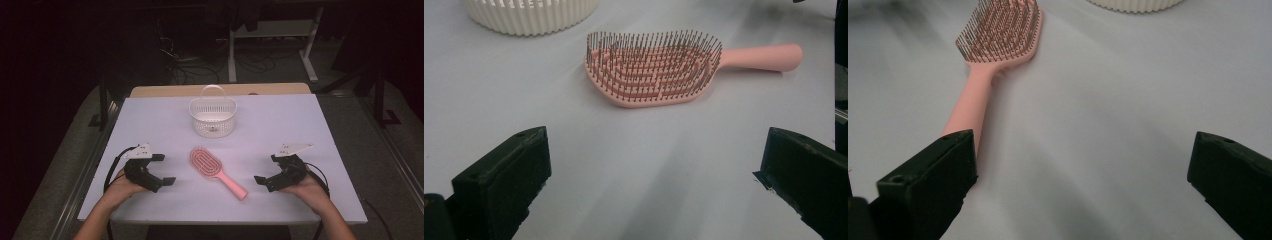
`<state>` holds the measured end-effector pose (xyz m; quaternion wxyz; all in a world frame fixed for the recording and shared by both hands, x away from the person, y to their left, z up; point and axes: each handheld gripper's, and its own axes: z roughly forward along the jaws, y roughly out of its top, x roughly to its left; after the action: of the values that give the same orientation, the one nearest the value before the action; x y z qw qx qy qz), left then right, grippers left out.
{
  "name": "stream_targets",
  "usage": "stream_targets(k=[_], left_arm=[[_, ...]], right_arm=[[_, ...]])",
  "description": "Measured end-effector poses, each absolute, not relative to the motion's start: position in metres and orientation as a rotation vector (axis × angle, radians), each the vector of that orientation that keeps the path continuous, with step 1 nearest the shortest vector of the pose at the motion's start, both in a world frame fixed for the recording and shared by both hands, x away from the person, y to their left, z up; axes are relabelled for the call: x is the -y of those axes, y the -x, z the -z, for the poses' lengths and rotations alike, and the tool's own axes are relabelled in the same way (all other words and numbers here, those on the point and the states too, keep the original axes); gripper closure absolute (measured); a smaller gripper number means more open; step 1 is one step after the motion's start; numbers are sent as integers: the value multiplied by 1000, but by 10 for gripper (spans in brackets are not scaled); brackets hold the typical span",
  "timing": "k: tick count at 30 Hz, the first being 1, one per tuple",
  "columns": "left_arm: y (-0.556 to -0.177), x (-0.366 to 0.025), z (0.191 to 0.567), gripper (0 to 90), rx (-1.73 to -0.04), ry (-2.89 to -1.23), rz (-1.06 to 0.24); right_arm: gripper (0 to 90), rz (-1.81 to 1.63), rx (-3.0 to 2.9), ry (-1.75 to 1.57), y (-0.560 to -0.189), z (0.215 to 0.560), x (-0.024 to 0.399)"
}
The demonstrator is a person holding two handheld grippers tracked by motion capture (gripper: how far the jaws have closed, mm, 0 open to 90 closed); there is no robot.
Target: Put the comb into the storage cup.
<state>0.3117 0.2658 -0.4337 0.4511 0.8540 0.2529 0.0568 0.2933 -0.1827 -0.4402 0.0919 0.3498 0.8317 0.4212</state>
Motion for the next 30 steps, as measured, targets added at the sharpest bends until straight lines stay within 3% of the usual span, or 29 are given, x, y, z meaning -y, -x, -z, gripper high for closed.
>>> stream_targets(k=[30], left_arm=[[-309, -265, 434, 0, -617, -2108, -134]], right_arm=[[0, -1264, -2527, -996, -306, 427, 153]])
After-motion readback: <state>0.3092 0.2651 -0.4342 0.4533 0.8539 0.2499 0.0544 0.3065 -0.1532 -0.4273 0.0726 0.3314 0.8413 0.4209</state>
